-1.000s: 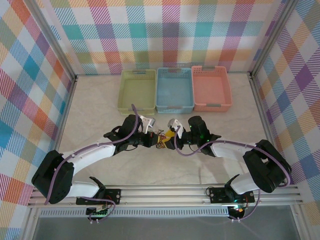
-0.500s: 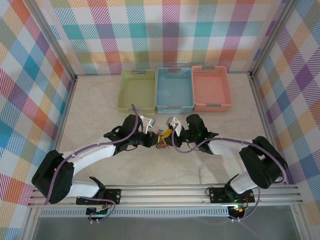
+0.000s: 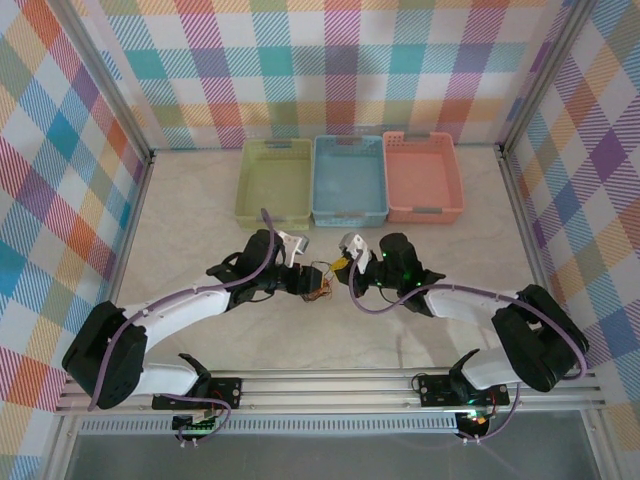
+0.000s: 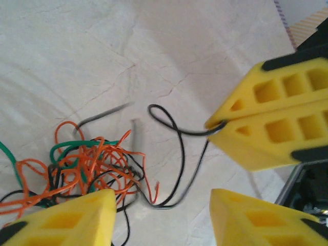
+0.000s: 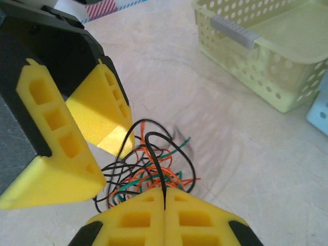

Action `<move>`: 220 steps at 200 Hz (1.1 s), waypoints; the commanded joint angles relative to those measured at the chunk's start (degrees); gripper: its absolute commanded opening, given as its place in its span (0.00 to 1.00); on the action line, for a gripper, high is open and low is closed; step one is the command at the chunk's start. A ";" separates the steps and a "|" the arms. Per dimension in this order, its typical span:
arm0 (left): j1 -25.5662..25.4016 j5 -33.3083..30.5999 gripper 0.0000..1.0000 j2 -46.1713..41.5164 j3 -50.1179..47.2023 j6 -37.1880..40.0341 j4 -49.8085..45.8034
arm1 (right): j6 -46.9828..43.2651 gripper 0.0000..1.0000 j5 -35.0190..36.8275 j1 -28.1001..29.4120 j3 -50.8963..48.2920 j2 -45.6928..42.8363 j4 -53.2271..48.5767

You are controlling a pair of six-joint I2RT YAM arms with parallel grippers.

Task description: Untangle the cables

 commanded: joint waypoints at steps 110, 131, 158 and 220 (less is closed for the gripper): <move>0.52 -6.84 0.68 -13.57 1.49 -5.94 -8.47 | -0.56 0.00 2.28 0.50 -5.54 -4.49 11.41; 0.52 -2.94 0.66 -9.99 2.78 -5.12 -5.42 | -0.52 0.00 2.10 0.49 -5.67 -4.49 11.43; 0.36 0.08 0.62 -5.02 4.67 -4.67 -3.03 | -0.58 0.00 2.10 0.49 -5.60 -4.58 11.15; 0.17 0.72 0.54 2.68 7.74 -4.36 -1.40 | -0.42 0.00 1.66 0.50 -5.36 -4.39 10.94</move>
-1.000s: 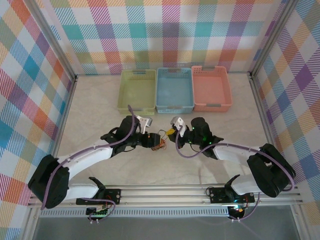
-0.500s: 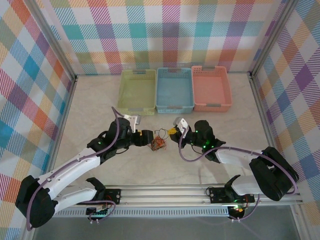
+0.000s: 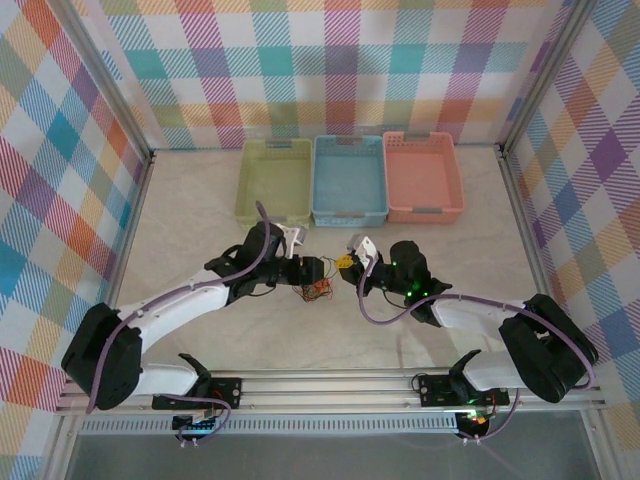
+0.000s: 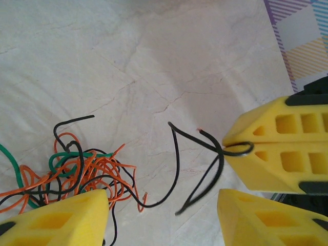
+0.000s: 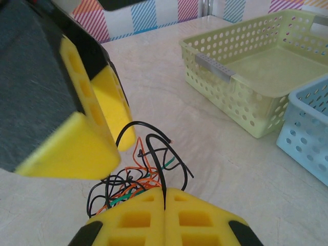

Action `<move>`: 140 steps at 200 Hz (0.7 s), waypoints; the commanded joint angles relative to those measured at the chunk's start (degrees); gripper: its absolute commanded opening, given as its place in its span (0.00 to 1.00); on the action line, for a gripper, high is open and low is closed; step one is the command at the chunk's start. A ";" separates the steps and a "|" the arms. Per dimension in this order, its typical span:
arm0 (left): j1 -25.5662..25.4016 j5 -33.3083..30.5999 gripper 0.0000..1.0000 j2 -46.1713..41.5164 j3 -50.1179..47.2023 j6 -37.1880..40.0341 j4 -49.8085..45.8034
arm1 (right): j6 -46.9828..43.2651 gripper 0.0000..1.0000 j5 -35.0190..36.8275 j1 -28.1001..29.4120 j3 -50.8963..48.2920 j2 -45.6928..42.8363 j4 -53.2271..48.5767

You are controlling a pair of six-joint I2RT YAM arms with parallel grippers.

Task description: Untangle the cables

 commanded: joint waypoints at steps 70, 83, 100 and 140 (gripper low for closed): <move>0.12 0.23 0.10 2.99 3.31 0.72 4.25 | -0.39 0.00 -0.48 0.50 -0.16 -1.26 1.04; 0.12 -0.44 0.00 2.05 3.26 1.19 3.50 | -0.46 0.00 -0.61 0.49 -0.37 -1.52 1.20; 0.12 -0.42 0.00 -0.25 3.44 1.96 2.22 | -0.41 0.09 -0.43 0.46 -0.62 -1.84 1.92; 0.12 -1.11 0.00 -6.72 6.07 3.92 -4.43 | 0.21 0.68 1.80 0.46 -3.83 -5.06 6.64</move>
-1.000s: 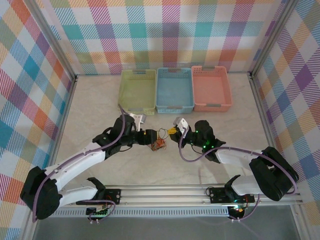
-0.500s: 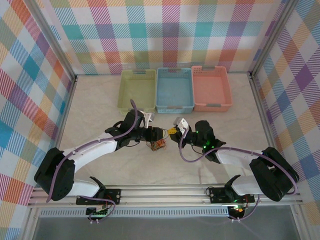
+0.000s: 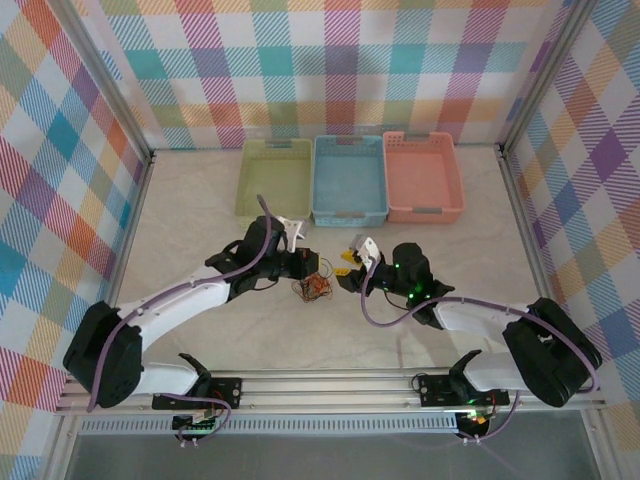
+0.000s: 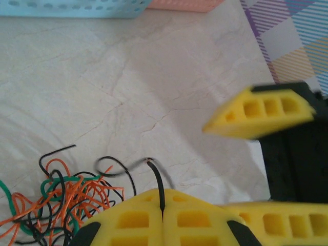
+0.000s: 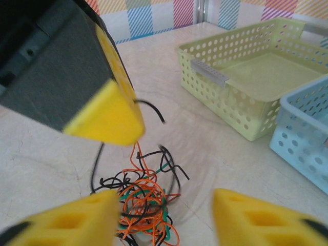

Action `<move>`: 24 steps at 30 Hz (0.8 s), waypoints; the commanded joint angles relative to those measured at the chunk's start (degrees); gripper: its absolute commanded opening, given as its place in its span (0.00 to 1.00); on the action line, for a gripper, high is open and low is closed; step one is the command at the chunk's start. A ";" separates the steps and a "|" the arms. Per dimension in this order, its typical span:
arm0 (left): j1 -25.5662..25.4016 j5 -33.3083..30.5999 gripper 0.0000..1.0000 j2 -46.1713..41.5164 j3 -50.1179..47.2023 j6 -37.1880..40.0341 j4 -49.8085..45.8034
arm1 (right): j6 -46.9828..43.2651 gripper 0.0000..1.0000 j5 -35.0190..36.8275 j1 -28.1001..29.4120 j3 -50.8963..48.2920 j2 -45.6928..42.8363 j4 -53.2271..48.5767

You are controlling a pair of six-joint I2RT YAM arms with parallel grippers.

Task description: Untangle the cables

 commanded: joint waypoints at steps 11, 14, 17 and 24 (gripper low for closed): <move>0.17 -1.49 0.00 -10.55 7.42 -2.92 -10.35 | 0.06 0.61 -12.64 0.55 0.79 2.20 4.91; 0.08 -0.79 0.00 -11.52 8.23 -3.59 -11.73 | -0.20 0.62 -13.03 1.41 1.37 4.16 5.49; 0.03 -0.59 0.00 -12.18 8.61 -4.25 -12.91 | -0.15 0.63 -14.21 1.59 2.76 5.66 4.38; 0.04 -0.22 0.00 -13.62 9.52 -6.14 -13.30 | -0.72 0.65 -16.84 2.61 7.03 13.25 5.68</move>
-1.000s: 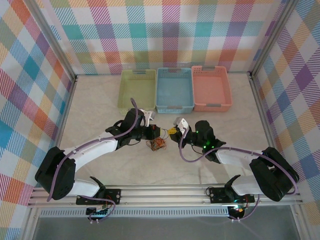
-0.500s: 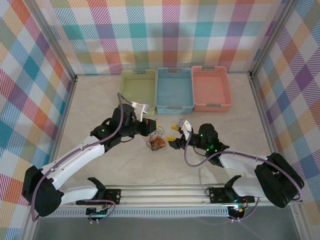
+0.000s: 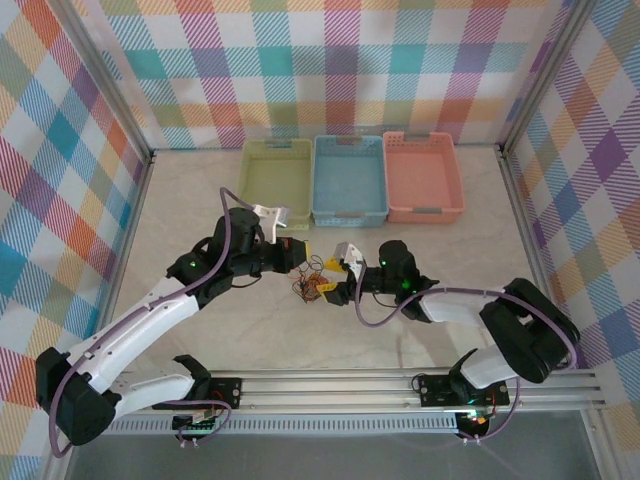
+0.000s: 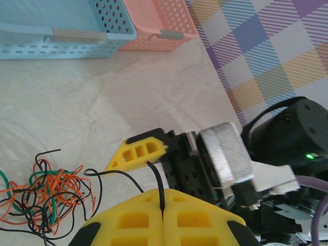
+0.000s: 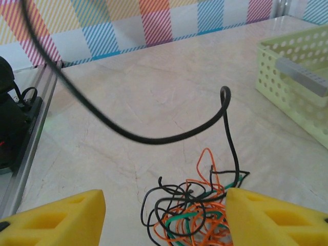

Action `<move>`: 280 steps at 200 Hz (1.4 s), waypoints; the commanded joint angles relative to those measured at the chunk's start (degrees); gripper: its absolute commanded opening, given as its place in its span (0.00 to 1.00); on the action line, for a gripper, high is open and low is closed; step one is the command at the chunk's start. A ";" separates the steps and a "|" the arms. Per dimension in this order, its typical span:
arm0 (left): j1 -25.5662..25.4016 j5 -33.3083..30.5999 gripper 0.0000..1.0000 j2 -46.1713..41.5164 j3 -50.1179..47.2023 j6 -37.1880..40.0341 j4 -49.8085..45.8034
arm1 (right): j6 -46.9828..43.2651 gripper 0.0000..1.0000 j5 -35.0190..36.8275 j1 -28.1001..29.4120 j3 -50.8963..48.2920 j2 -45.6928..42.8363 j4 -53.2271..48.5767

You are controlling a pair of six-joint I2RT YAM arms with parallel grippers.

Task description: Untangle the cables

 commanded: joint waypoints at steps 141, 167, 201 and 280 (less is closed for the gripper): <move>0.03 4.48 0.00 -10.38 7.46 -5.90 -6.53 | 4.47 0.40 -8.28 0.79 11.90 11.57 1.10; -0.01 4.86 0.00 -10.95 8.16 -6.14 -7.78 | 3.86 0.21 -9.26 1.10 14.28 13.59 -0.95; -0.05 6.93 0.00 -13.66 8.56 -7.26 -8.46 | 2.80 0.17 -8.33 1.10 13.93 13.11 -0.37; -0.05 3.24 0.00 -22.93 11.28 -2.65 -19.25 | -6.78 0.00 2.80 1.02 11.10 0.27 -4.32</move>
